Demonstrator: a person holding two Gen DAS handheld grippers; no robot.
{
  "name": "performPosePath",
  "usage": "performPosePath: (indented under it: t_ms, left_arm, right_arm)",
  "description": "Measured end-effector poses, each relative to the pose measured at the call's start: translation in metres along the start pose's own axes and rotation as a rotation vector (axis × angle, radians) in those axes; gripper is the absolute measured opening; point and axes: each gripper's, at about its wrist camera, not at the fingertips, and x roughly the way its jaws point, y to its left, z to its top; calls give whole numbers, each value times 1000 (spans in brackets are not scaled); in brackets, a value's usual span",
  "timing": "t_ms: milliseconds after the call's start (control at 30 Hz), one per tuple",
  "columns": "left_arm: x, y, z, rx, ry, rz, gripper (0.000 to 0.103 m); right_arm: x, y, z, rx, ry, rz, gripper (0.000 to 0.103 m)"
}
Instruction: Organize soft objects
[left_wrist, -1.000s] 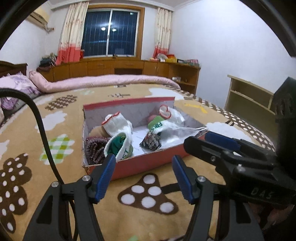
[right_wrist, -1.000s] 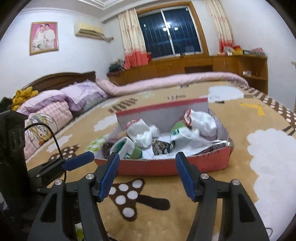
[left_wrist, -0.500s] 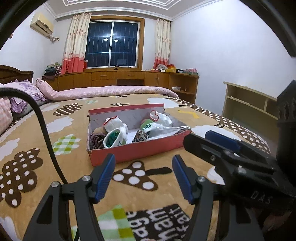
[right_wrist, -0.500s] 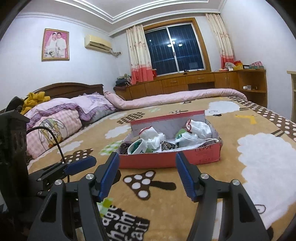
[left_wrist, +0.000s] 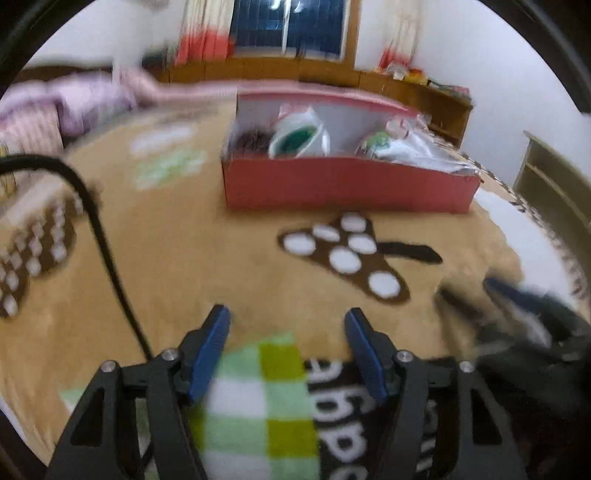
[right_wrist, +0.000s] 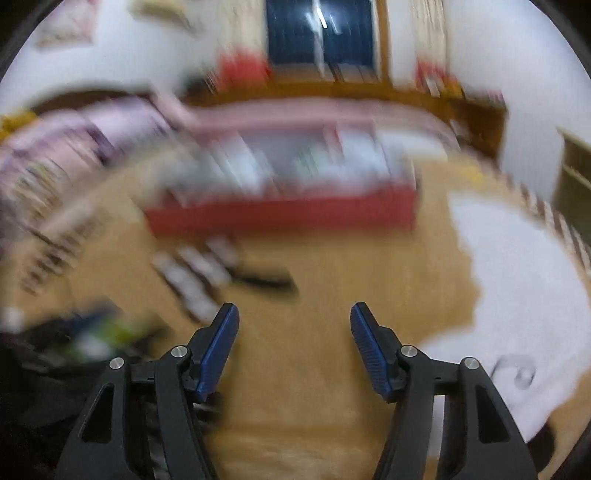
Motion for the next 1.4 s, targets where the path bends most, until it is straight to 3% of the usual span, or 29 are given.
performPosePath:
  t_ms: [33,1400]
  left_arm:
    - [1,-3,-2,14,-6,18,71]
    - [4,-1,-2,-22,-33,15,72]
  right_arm:
    - [-4,1,-2,-11,-72,-19,65]
    - [-3,-1,2,16,-62,-36,64]
